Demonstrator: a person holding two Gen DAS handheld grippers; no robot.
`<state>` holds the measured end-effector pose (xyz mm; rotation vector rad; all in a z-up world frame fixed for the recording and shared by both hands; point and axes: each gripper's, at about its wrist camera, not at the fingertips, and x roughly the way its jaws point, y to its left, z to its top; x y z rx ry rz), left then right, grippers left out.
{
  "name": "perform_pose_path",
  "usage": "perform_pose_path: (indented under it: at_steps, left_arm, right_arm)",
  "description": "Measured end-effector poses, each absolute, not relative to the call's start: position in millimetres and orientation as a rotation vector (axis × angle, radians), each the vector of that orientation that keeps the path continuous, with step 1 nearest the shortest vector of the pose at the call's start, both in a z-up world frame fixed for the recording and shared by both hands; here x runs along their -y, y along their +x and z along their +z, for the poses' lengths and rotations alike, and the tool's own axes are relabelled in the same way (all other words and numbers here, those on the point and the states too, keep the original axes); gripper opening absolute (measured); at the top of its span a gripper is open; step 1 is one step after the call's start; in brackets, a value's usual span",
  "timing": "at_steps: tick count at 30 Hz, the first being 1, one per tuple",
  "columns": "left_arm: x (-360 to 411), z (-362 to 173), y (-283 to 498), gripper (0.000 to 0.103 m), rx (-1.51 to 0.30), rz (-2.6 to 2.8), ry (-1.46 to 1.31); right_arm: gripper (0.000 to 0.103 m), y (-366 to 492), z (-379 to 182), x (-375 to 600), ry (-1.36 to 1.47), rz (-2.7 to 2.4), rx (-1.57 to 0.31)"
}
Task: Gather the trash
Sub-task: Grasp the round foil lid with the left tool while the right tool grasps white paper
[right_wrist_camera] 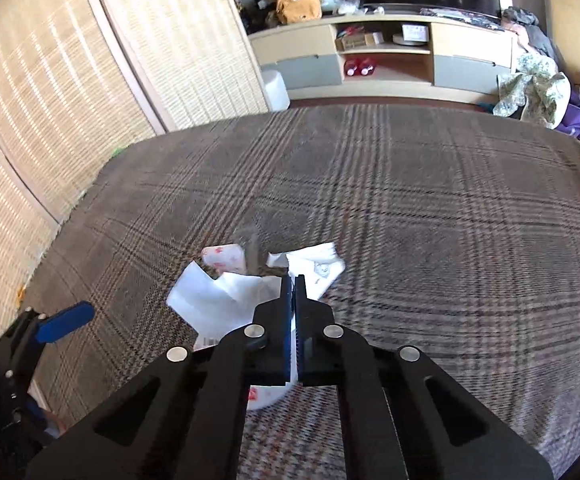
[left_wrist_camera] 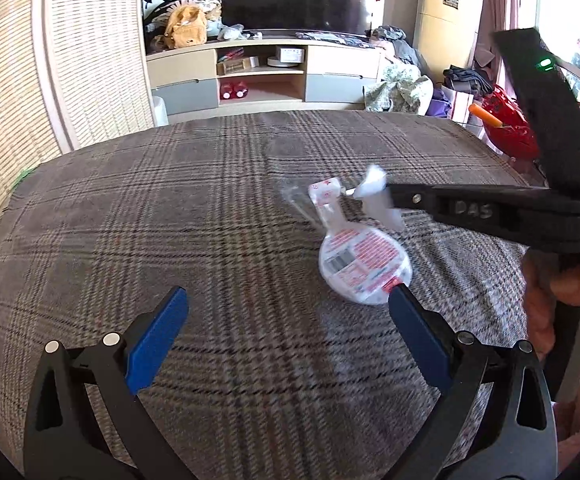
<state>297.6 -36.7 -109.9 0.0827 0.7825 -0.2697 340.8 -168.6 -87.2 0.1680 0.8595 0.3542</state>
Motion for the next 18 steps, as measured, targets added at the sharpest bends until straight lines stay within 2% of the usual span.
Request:
perform_pose_path:
  at_steps: [10, 18]
  left_arm:
    - [78, -122, 330, 0.095, -0.834, -0.297, 0.090]
    - [103, -144, 353, 0.093, -0.903, -0.319, 0.113]
  right_arm:
    - [0.002, 325, -69, 220, 0.128, 0.268, -0.794]
    - [0.002, 326, -81, 240, 0.130, 0.246, -0.803]
